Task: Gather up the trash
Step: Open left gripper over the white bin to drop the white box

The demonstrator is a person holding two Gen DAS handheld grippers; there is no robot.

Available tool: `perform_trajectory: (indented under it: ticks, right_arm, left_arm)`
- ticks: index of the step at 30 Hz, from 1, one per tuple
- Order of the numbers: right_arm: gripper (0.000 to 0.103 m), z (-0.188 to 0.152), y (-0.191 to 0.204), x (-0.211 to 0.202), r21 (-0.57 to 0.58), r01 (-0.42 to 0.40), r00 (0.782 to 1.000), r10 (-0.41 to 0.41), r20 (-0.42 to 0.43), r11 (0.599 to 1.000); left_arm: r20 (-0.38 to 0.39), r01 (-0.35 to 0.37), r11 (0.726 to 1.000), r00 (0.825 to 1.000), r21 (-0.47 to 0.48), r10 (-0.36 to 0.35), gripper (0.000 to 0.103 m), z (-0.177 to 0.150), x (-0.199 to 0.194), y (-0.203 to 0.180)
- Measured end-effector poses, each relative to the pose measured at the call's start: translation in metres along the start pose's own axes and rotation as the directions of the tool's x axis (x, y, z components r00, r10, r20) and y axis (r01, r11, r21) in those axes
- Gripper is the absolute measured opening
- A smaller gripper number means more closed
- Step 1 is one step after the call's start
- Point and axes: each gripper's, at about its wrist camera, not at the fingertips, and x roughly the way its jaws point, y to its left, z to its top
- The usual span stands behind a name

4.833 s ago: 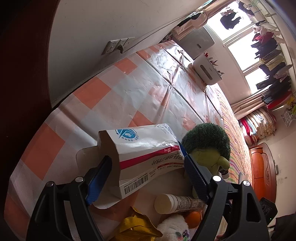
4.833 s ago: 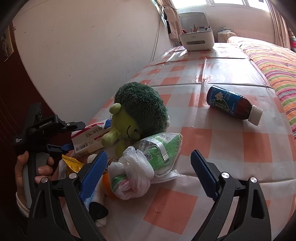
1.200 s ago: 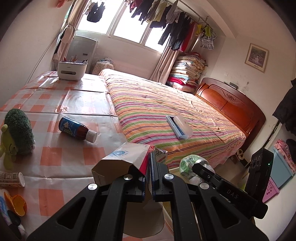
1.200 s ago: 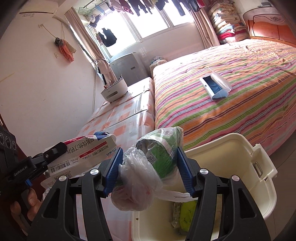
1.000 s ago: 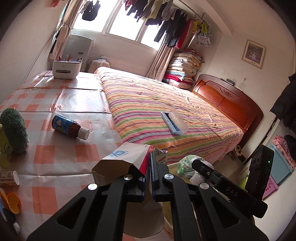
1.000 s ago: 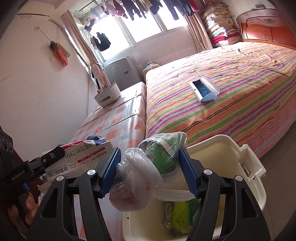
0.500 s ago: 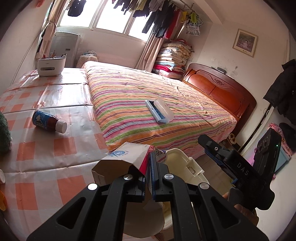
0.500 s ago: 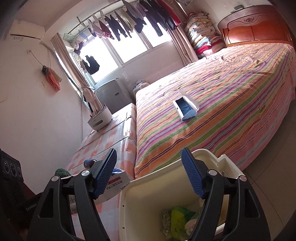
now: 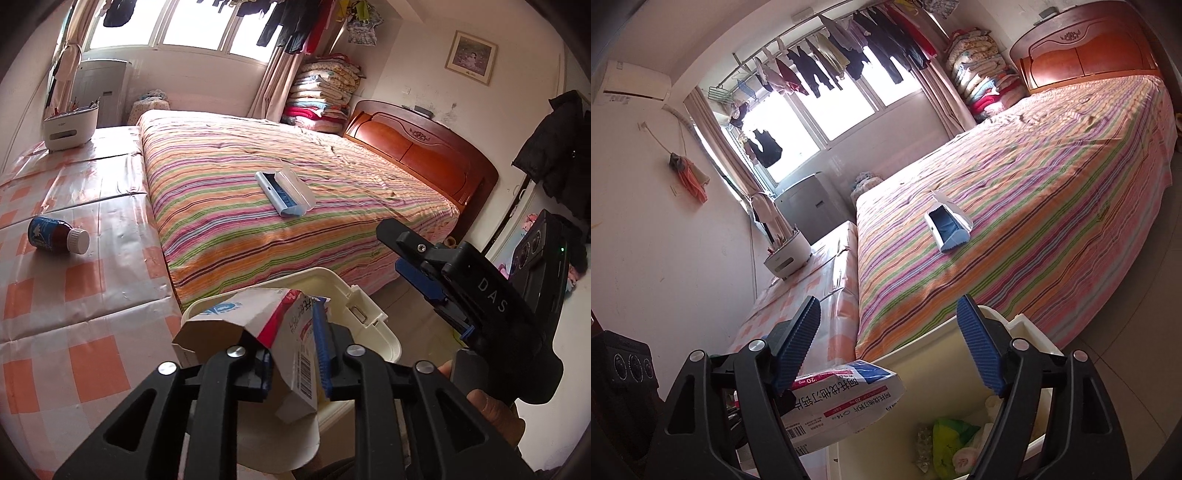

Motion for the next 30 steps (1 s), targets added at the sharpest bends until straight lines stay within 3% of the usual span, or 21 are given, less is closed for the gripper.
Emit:
perform_trajectory:
  ticks: [1, 2, 5, 13, 17, 18, 21, 24, 27, 30]
  right_arm:
    - [0.075, 0.0, 0.0, 0.0, 0.0, 0.0, 1.0, 0.0, 0.0, 1.0]
    - [0.075, 0.0, 0.0, 0.0, 0.0, 0.001, 1.0, -0.001, 0.001, 1.0]
    - [0.075, -0.001, -0.001, 0.001, 0.003, 0.002, 1.0, -0.002, 0.001, 1.0]
    - [0.075, -0.003, 0.001, 0.003, -0.002, 0.003, 1.0, -0.003, -0.002, 1.0]
    - [0.075, -0.002, 0.0, -0.001, 0.004, 0.001, 1.0, -0.001, 0.018, 1.0]
    - [0.075, -0.001, 0.0, -0.002, 0.005, 0.004, 1.0, -0.004, 0.029, 1.0]
    - [0.076, 0.002, -0.005, -0.007, 0.025, 0.007, 0.998, -0.008, 0.059, 1.0]
    - [0.076, 0.004, -0.009, -0.011, 0.035, 0.012, 0.997, -0.014, 0.072, 0.999]
    - [0.077, 0.006, -0.011, -0.012, 0.043, 0.01, 0.997, -0.013, 0.074, 0.999]
    - [0.077, 0.006, -0.011, -0.012, 0.045, 0.004, 0.997, -0.007, 0.074, 0.999]
  left_arm:
    - [0.005, 0.006, 1.0, 1.0, -0.006, -0.006, 0.071, -0.001, -0.001, 0.0]
    - [0.03, 0.013, 1.0, 0.999, -0.016, -0.012, 0.075, -0.002, -0.004, -0.001]
    - [0.076, -0.006, 1.0, 0.997, 0.015, 0.005, 0.077, -0.003, -0.012, -0.008]
    - [0.083, 0.018, 0.999, 0.996, 0.026, -0.02, 0.079, 0.0, -0.023, -0.007]
    - [0.179, 0.072, 0.996, 0.981, 0.056, -0.081, 0.079, 0.004, -0.043, -0.014]
    - [0.172, 0.073, 0.994, 0.981, 0.084, -0.086, 0.079, 0.006, -0.043, -0.018]
    - [0.017, 0.092, 0.991, 0.995, 0.101, -0.094, 0.08, 0.009, -0.021, -0.023]
    - [0.054, 0.061, 0.987, 0.996, 0.146, -0.069, 0.08, 0.003, -0.022, -0.029]
    - [0.023, 0.078, 0.978, 0.996, 0.195, -0.084, 0.08, 0.0, -0.022, -0.037]
    - [0.082, 0.063, 0.977, 0.993, 0.204, -0.081, 0.08, -0.002, -0.032, -0.039]
